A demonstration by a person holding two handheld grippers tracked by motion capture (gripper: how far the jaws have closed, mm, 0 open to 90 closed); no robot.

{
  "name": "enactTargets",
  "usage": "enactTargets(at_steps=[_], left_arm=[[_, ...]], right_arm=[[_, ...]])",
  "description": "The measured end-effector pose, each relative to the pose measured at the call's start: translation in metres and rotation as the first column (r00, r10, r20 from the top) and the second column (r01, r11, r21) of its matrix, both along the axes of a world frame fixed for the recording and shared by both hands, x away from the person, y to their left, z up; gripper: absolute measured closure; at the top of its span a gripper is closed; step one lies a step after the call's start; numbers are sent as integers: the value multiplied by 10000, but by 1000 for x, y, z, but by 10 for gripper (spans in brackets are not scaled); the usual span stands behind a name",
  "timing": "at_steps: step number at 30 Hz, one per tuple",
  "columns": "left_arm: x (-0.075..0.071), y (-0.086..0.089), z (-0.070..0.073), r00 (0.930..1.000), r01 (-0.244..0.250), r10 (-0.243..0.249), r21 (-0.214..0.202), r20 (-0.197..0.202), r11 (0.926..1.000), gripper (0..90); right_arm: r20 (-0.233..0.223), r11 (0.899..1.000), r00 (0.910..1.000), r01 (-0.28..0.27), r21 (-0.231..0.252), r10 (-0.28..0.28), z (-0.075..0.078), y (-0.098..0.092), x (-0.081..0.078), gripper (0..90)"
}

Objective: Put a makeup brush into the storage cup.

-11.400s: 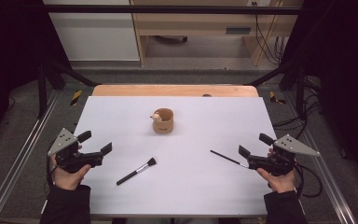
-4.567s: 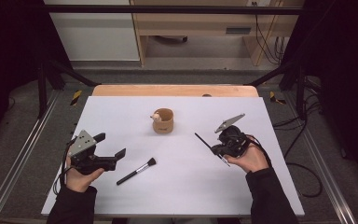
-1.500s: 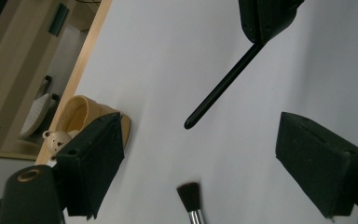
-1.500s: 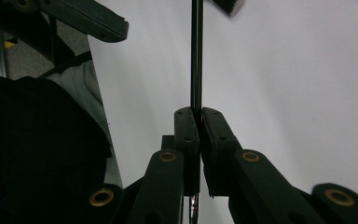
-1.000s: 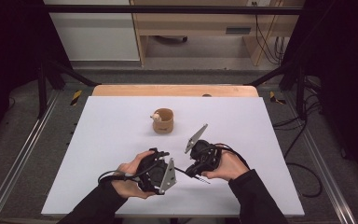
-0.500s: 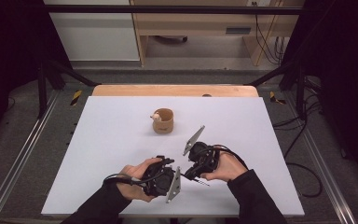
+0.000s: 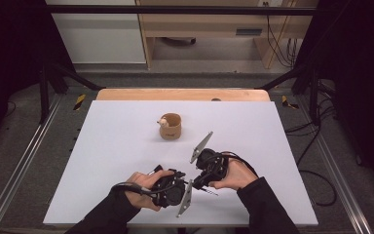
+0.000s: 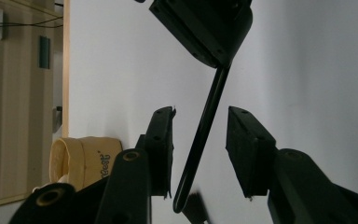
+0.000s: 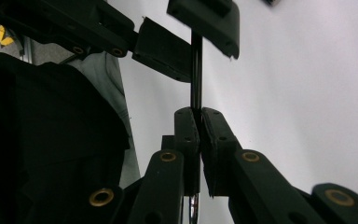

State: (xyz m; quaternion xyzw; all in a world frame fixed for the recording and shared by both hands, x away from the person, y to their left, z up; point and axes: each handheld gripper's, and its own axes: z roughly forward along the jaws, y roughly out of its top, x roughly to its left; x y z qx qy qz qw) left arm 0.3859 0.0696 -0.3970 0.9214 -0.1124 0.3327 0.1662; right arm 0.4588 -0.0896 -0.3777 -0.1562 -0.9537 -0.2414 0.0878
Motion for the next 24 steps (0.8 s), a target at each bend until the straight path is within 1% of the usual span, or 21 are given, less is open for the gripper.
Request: enactTargets(at_steps=[2,3,4,7,12,13,14,15,18,19,20,24], left_arm=[[0,-1,0,10000,87,-87,104,-15,9999,654],[0,-2,0,9999,150,-150,188,5,9997,666],[0,-2,-1,9998,190,-190,150,15,9997,680],[0,-3,-2,9998,196,-196,394,-19,9990,711],[0,-4,-3,9993,378,-379,485,10,9981,776],[0,-4,-2,9992,396,-397,556,2,9977,787],[0,-5,-2,9993,386,-386,620,-4,9973,796],[-1,-5,-2,9992,390,-391,686,-10,9969,801],[-1,-5,-5,9985,549,-551,690,10,9961,817],[-1,-5,-5,9982,595,-598,738,9,9955,821],[-2,-5,-5,9982,603,-607,874,18,9944,826],[-3,-6,-5,9973,729,-729,1022,-41,9921,839]], right_arm=[[-111,10000,9999,43,-24,-43,0,1,-1,859],[-86,10000,10000,21,25,-21,0,2,0,859],[-142,10000,9999,56,-21,-56,0,2,-1,859],[-88,9999,9999,-110,-4,109,-1,2,-1,859],[-113,9998,9998,-173,-31,173,-1,3,-1,859],[-155,9999,9998,-143,-14,143,-1,3,-1,859],[-149,10000,9998,-95,-10,95,-1,4,-2,859],[-138,9998,9997,-181,0,181,-1,4,-2,859],[-162,9997,9996,-226,-29,226,-1,4,-2,859],[-180,9996,9994,-287,-58,286,-1,4,-1,859],[-209,9996,9994,-269,-77,267,-1,4,-2,859],[-224,9996,9993,-291,-66,290,-1,4,-1,859]])
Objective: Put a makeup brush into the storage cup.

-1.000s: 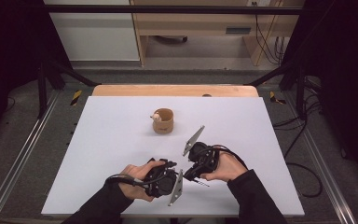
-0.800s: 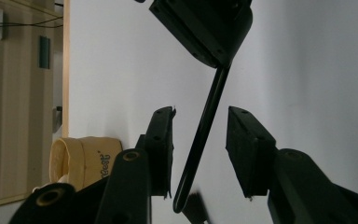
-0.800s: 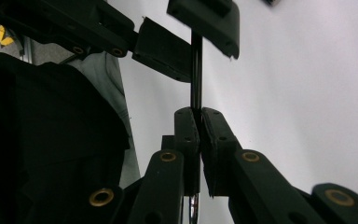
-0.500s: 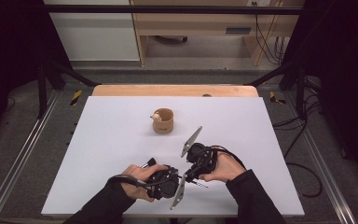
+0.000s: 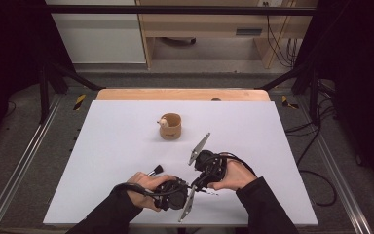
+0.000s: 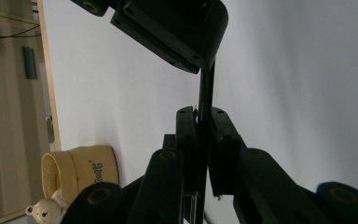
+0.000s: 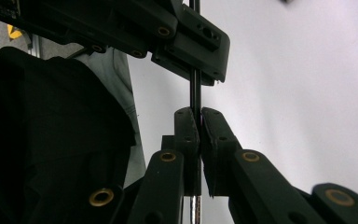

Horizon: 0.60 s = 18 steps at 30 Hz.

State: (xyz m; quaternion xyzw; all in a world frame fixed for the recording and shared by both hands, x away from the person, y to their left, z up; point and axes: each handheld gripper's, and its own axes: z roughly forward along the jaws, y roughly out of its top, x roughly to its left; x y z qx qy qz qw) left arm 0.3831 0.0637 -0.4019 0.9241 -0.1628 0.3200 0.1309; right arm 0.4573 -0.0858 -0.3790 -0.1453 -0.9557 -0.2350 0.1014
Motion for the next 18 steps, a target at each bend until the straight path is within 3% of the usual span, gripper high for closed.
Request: enactTargets(at_steps=[11,15,18], left_arm=[[-1,1,0,10000,50,-50,135,-23,9999,849],[2,5,1,9999,-129,129,74,-92,9999,849],[6,9,3,9978,-498,491,-144,-440,9987,848]], right_arm=[[100,9998,9998,-166,54,166,0,0,0,837],[485,9994,9986,207,271,-220,3,-5,-1,764],[1101,9955,9919,555,764,-638,10,-13,0,709]])
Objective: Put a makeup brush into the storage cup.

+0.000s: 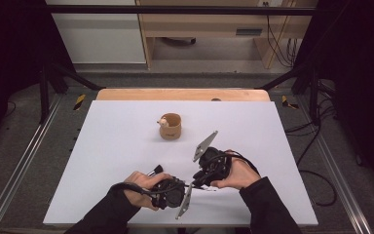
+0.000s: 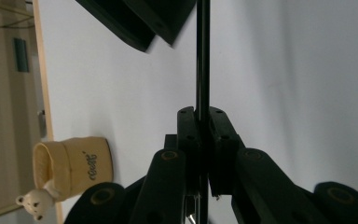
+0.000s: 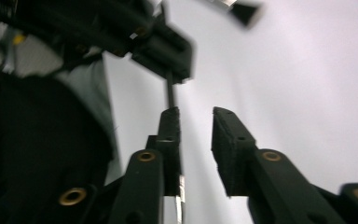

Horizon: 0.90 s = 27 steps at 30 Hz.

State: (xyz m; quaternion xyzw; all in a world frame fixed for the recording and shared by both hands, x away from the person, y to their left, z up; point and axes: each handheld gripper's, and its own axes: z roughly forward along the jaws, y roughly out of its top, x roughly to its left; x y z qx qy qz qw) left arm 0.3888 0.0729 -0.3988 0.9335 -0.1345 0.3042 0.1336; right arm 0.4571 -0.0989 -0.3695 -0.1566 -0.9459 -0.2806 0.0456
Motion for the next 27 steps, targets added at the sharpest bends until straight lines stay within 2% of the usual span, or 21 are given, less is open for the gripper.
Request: enactTargets(at_steps=[3,4,5,7,9,12,13,15,16,17,19,21,22,23,24,27], left_arm=[[4,4,0,9992,-361,357,-201,-191,9991,848],[5,6,0,9986,-477,467,-368,-264,9982,848],[7,7,1,9979,-574,562,-364,-328,9977,848],[9,10,1,9947,-915,883,-602,-525,9940,847],[11,13,2,9917,-1126,1070,-787,-718,9905,847],[14,17,1,9828,-1603,1484,-1090,-1103,9810,847],[15,18,1,9796,-1731,1579,-1227,-1244,9772,847],[17,21,0,9744,-1955,1766,-1358,-1391,9713,847],[18,23,1,9702,-2129,1912,-1472,-1490,9659,847],[18,25,0,9666,-2270,2020,-1611,-1576,9605,847],[20,28,1,9589,-2536,2216,-1846,-1773,9495,847],[22,31,1,9485,-2876,2464,-2143,-1993,9335,847],[22,32,1,9426,-3050,2573,-2355,-2126,9228,848],[23,34,1,9345,-3276,2711,-2589,-2308,9087,847],[24,35,1,9288,-3419,2812,-2660,-2414,9013,847],[27,39,0,9060,-3956,3086,-3197,-2897,8610,847]], right_arm=[[649,9955,9965,478,823,-532,10,-13,3,651],[871,9910,9929,706,1136,-807,13,-17,2,633],[1030,9868,9899,821,1397,-970,16,-22,3,627],[1264,9728,9800,1275,1934,-1536,22,-30,2,579],[1463,9641,9722,1478,2208,-1826,25,-36,3,547],[1687,9417,9544,1944,2746,-2462,29,-44,2,503],[1747,9282,9441,2191,3007,-2795,30,-47,2,472],[1838,9066,9296,2435,3447,-3196,31,-52,2,432],[1816,8965,9231,2584,3600,-3390,31,-54,2,396],[1908,8821,9108,2744,3828,-3661,32,-56,2,371],[1998,8651,8936,2992,4025,-4020,33,-60,1,324],[1976,8513,8839,3143,4201,-4239,33,-63,1,308],[1977,8430,8776,3227,4303,-4368,33,-65,0,290],[1973,8326,8697,3327,4429,-4525,33,-66,-1,274],[1939,8205,8609,3458,4551,-4704,33,-68,-2,253],[1927,7932,8393,3692,4843,-5083,32,-72,-3,205]])
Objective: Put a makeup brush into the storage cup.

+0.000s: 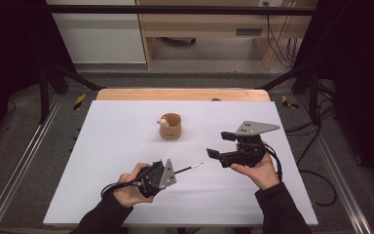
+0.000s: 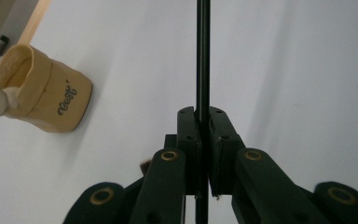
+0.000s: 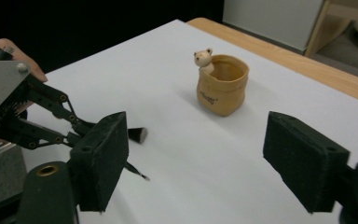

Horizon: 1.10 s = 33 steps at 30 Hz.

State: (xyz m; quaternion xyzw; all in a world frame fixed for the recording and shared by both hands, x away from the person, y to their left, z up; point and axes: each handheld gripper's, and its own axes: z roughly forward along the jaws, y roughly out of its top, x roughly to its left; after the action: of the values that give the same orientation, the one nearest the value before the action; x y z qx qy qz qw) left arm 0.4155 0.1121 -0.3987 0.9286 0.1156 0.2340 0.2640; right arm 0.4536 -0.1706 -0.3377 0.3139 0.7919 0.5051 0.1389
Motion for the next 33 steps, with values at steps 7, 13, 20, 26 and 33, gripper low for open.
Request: enactTargets(at_steps=[7,13,20,26,33], left_arm=[[2,8,-1,9941,-1068,1037,-1186,-317,9872,847],[-1,11,-2,9860,-1663,1590,-2106,-512,9633,847],[-3,9,-4,9745,-2244,2142,-3091,-669,9242,847],[-3,8,-6,9649,-2622,2499,-3405,-803,9030,847],[-3,4,-10,9536,-3009,2805,-3917,-1098,8695,847]], right_arm=[[43,9950,9974,715,703,-719,-5,-7,-5,182],[-145,9871,9957,924,1311,-913,-13,-10,-11,178],[-323,9786,9943,1056,1767,-1014,-24,-8,-16,190],[-453,9703,9934,1124,2142,-1050,-32,-5,-18,198],[-670,9627,9936,1054,2493,-914,-41,3,-18,236]])
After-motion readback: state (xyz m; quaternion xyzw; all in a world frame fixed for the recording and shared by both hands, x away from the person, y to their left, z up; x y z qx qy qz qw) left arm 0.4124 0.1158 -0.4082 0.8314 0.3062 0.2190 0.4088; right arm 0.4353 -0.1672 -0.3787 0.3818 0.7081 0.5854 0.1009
